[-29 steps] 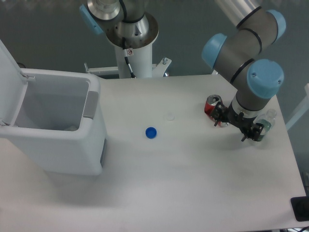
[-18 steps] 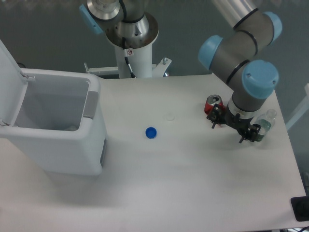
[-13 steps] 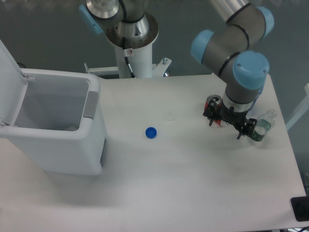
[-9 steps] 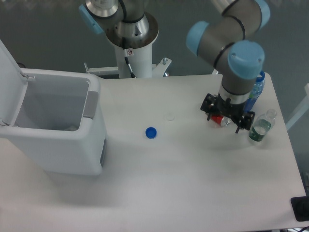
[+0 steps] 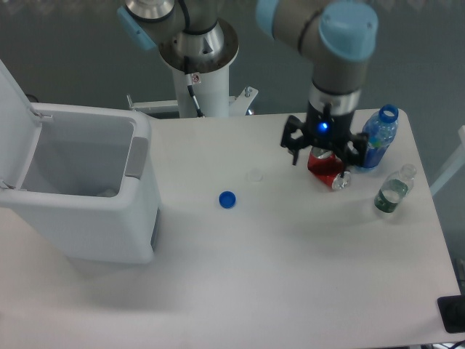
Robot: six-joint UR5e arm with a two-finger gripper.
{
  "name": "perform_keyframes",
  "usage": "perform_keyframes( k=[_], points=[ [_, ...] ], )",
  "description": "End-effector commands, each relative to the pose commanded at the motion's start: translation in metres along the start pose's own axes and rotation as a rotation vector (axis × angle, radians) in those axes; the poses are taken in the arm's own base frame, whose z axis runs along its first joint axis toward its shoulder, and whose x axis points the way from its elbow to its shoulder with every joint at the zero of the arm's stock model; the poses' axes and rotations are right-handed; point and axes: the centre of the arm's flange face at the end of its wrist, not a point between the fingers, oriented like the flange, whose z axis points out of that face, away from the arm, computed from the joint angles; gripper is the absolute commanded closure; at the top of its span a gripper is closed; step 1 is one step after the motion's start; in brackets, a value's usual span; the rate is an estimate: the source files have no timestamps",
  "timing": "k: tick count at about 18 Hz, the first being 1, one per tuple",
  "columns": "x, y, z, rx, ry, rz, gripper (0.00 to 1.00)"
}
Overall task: Close the trash can
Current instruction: 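Swing the gripper over toward the raised trash can lid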
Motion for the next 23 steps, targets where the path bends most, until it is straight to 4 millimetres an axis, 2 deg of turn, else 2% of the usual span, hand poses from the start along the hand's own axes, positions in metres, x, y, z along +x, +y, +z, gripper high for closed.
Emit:
perform_keyframes(
  k=[4,6,9,12,16,20,23],
  points=[
    [0.04,-0.001,-0.03,0.082,0.023,-0.055,0.67],
    [0.057,-0.005,-0.051,0.142,0.043,-0.156,0.76],
    [0.079,-0.008,-0.072,0.195,0.073,-0.206,0.8],
    [0.106,-0.016,-0.081,0.209,0.091,-0.228,0.84],
    [0.143,-0.022,-0.098,0.238,0.12,-0.287,0.98],
    [0.181,-0.03,-0.111,0.262,0.179,-0.318,1.0],
    [0.206,-0.032,-0.127,0.295,0.217,-0.302,1.0]
  ],
)
